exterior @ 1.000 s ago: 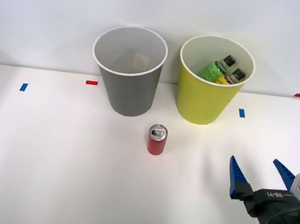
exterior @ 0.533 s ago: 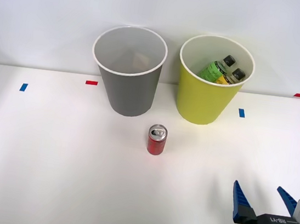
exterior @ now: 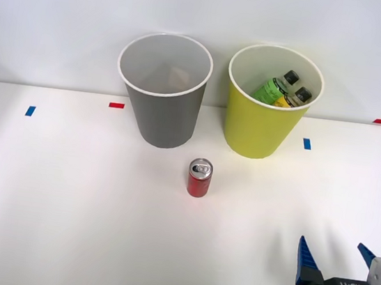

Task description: Put cans in the gray bin, plastic bottles in the light green bin

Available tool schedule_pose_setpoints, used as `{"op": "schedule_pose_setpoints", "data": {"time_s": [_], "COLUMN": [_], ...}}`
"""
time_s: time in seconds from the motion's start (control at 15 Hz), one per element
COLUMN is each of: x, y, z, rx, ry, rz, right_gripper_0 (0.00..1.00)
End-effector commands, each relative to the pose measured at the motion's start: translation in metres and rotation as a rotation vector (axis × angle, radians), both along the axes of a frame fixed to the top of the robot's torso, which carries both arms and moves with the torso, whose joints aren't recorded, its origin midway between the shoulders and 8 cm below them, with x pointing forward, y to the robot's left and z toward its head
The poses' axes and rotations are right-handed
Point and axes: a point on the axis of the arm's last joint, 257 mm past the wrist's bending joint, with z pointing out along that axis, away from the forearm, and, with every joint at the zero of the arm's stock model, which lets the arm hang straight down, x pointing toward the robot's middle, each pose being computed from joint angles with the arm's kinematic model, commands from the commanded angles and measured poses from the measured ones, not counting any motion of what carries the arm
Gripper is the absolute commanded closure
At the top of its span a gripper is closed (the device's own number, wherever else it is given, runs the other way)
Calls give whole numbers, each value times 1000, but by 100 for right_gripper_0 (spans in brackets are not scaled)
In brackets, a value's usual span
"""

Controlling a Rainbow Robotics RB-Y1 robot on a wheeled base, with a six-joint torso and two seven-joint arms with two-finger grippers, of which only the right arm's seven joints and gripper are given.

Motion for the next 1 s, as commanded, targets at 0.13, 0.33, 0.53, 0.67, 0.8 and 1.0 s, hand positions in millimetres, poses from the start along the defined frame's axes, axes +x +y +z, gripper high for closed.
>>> {"op": "schedule_pose_setpoints", "data": {"time_s": [0.13,0.33,0.53,0.67,0.8,1.0], "x": [7,18,16,10,-2,-24], "y": [2,9,20,26,35,43], "z": [-3,-15,-19,-20,-22,-29], "rx": [-19,0,39,26,0,-63], "ry": [-2,-72,-136,-180,-243,-270], "rz": [-72,-67,-37,10,78,133], "right_gripper_0": [0,0,0,0,0,0]}}
